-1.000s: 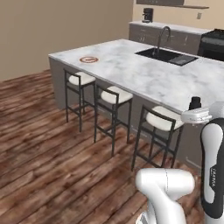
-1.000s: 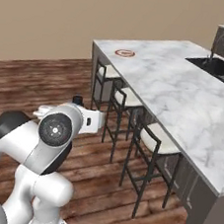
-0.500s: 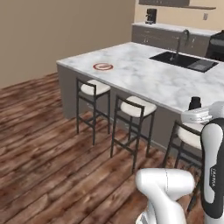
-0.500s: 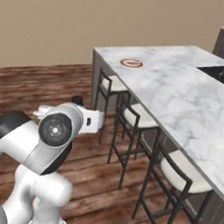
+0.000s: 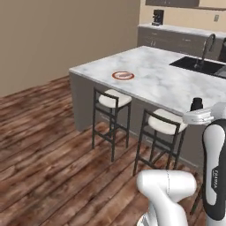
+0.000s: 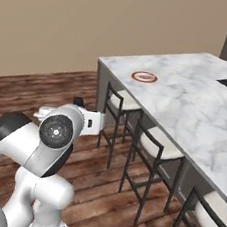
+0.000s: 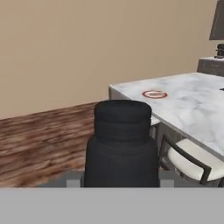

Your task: Retrieve the shaker from the cabinet and place it next the steak on a plate on the dining table.

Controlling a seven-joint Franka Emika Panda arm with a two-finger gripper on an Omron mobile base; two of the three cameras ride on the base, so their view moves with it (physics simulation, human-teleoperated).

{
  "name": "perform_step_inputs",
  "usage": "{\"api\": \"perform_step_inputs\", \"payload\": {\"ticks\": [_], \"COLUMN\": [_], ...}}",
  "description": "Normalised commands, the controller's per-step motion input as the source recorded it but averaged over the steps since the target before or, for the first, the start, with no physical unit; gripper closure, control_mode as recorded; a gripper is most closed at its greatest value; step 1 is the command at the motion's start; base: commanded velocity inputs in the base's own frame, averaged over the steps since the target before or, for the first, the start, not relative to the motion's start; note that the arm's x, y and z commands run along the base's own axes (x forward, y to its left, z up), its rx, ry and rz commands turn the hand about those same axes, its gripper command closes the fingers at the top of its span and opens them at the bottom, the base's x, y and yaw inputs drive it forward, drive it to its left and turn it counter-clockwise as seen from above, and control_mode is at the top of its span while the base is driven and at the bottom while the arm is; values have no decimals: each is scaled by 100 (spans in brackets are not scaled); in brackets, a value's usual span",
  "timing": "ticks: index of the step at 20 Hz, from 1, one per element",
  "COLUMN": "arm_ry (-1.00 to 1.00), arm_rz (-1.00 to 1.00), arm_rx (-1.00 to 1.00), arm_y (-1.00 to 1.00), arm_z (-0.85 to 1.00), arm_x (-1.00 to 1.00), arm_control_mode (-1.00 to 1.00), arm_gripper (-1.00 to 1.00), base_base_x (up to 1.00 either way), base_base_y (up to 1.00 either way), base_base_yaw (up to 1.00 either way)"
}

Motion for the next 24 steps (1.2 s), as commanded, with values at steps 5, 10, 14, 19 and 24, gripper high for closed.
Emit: {"api": "perform_step_inputs", "payload": {"ticks": [5,10,14,19,24], "arm_ry": [0,0,0,0,0], "arm_rz": [0,0,0,0,0], "arm_rx": [0,0,0,0,0], "arm_y": [0,0,0,0,0], "arm_z": [0,0,0,0,0], "arm_x": [0,0,0,0,0], "arm_control_mode": [100,100,100,100,100], "arm_gripper": [100,100,100,100,100], "base_base_x": [100,100,100,89,70], "base_base_y": [79,86,96,79,72], "base_base_yaw": [-7,-18,-56,-74,-79]}}
